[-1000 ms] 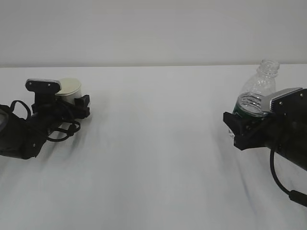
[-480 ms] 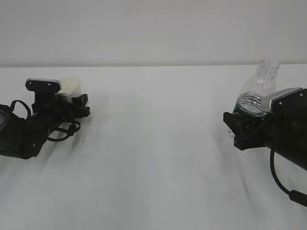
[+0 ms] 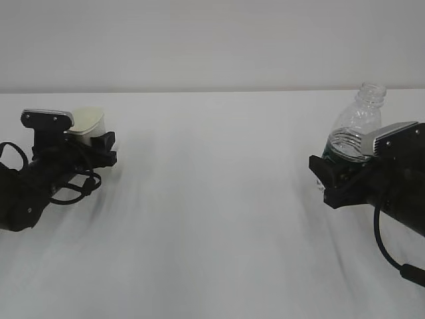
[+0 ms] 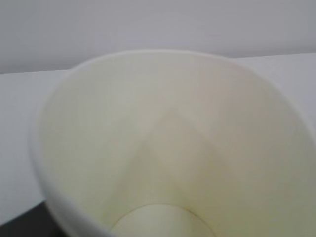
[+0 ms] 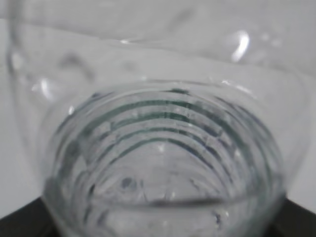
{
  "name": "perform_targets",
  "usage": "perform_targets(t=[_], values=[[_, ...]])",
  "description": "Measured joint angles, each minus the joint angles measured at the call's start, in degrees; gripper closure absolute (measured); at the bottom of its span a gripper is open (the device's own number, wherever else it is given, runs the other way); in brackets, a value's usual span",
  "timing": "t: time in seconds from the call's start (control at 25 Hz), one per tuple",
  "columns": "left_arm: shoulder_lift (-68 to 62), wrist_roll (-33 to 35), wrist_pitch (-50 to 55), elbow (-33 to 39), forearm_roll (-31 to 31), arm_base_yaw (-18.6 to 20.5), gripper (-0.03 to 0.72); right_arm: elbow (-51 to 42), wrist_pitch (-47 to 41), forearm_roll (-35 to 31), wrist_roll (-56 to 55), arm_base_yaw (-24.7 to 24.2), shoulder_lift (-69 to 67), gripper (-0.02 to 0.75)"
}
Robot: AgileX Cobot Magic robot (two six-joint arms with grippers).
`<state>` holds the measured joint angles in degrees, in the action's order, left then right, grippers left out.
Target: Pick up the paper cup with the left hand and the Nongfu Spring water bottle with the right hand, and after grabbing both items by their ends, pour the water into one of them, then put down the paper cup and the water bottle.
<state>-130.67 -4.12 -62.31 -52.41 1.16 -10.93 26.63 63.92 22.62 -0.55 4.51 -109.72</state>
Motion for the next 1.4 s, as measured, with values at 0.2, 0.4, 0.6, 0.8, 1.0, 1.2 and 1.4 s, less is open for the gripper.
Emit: perform_targets(t=[0.2,0.4,0.6,0.8,1.0,1.2,1.4], values=[[2.56,-0.72,-2.42,4.29,2.83,0.0,0.225,0.0,0.0,0.0,0.0,0.0,0.0,0.246],[5.28,-4.19,-2.91,7.25,8.58,0.0,0.225,0.0,0.0,0.0,0.0,0.0,0.0,0.246],[8.33,-5.81,-2.91,10.72,14.92,0.0,0.225,0.0,0.0,0.0,0.0,0.0,0.0,0.246],[12.82,-8.02,-2.91,13.85,20.82,0.0,0.225,0.0,0.0,0.0,0.0,0.0,0.0,0.246],[16.71,-11.46,-2.91,15.12,28.82,0.0,0.225,0.0,0.0,0.37,-0.34,0.0,0.0,0.246],[18.71,-15.69,-3.04,15.2,36.72,0.0,0.225,0.0,0.0,1.74,-1.14,0.0,0.0,0.246],[18.86,-18.89,-3.07,15.2,44.9,0.0,0.226,0.0,0.0,2.97,-1.4,0.0,0.0,0.246]])
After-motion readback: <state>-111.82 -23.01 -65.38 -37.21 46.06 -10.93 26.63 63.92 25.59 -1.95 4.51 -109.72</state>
